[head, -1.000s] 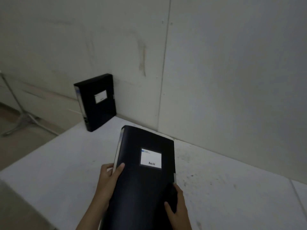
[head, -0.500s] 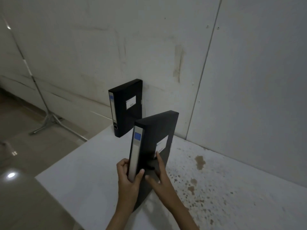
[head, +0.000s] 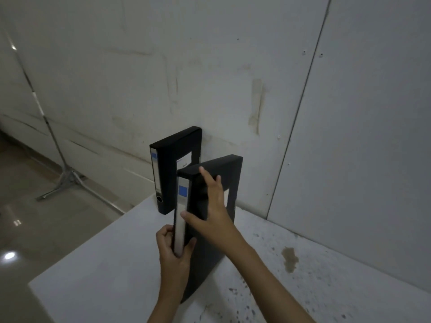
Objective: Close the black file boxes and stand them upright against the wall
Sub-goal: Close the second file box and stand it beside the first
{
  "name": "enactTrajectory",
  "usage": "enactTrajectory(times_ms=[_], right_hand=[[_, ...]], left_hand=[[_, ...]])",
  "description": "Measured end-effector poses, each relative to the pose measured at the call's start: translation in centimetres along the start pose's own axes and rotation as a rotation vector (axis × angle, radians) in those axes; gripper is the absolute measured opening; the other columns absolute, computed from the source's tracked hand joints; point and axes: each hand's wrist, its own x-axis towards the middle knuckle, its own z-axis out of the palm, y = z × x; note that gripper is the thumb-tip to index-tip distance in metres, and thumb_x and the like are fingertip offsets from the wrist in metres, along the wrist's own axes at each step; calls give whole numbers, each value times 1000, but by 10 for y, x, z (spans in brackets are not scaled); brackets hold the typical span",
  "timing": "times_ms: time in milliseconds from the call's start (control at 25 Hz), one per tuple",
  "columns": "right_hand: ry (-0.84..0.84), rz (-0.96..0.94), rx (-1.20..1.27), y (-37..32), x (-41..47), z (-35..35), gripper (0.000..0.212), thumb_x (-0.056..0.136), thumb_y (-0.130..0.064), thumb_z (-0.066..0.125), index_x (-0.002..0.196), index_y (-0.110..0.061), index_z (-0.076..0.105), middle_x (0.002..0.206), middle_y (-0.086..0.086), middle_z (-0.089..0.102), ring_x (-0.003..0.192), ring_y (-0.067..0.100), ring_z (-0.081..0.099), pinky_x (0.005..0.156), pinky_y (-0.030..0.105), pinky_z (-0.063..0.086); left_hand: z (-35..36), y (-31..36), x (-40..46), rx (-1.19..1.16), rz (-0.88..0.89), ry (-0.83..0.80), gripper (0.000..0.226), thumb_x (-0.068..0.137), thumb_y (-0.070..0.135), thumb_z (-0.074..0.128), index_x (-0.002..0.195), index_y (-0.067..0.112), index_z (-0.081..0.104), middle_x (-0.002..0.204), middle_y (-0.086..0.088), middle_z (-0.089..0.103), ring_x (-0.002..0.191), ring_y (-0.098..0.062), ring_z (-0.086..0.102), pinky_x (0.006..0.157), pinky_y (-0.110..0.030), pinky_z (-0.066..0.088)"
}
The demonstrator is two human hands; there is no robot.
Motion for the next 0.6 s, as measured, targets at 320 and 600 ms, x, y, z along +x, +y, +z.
enactTrajectory(times_ms=[320,600], right_hand=[[72,29,-107,39,73,10,64,83,-9,64,129,-28,22,157,4,8,145,12,-7,94,-6,22],[76,108,-180,56,134,55,56,87,-8,58,131,-20,25,159,7,-10,141,19,18,89,31,48]], left_hand=[[20,-38,77,25,-50,36,53,77,-5,67,102,31,36,99,5,55,93,-21,56,84,-43,47],[3,-70,155,42,-122,59,43,80,-3,65,106,17,37,93,-5,54,88,-32,56,70,-38,48]])
